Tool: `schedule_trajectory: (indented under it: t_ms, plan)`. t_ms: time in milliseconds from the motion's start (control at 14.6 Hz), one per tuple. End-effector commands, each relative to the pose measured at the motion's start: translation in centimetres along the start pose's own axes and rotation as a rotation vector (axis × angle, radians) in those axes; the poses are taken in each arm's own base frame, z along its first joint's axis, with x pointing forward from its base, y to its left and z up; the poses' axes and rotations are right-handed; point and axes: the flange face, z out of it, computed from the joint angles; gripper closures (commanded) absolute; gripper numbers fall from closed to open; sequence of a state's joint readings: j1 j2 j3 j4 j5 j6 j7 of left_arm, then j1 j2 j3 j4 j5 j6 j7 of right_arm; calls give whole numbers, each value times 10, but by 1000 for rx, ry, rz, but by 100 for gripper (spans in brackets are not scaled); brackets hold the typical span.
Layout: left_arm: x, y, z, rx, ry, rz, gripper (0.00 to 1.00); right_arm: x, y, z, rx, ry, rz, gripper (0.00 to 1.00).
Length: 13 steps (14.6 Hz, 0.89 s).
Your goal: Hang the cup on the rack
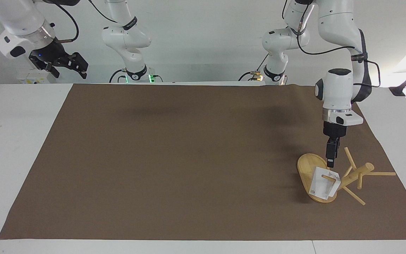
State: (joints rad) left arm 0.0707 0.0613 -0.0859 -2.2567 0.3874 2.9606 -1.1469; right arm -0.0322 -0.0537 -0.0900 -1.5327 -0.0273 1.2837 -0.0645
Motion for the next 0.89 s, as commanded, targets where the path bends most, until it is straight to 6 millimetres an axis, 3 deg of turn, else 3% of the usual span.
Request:
schedule_trajectory:
  t_ms: [0, 205, 341, 615, 820]
  plan:
    - [17, -4, -33, 125, -4, 136, 0, -8, 3, 4, -10, 12, 18, 0]
    - [39, 13, -63, 288, -72, 245, 0, -5, -2, 7, -12, 6, 6, 0]
    - [42, 41, -86, 307, -152, 268, 0, -8, 4, 7, -8, 4, 18, 0]
    - [50, 58, -136, 360, -384, 435, 0, -5, 1, 11, -7, -5, 16, 0]
    - [69, 68, -173, 293, -571, 588, 0, -5, 15, 20, 6, -13, 41, 0]
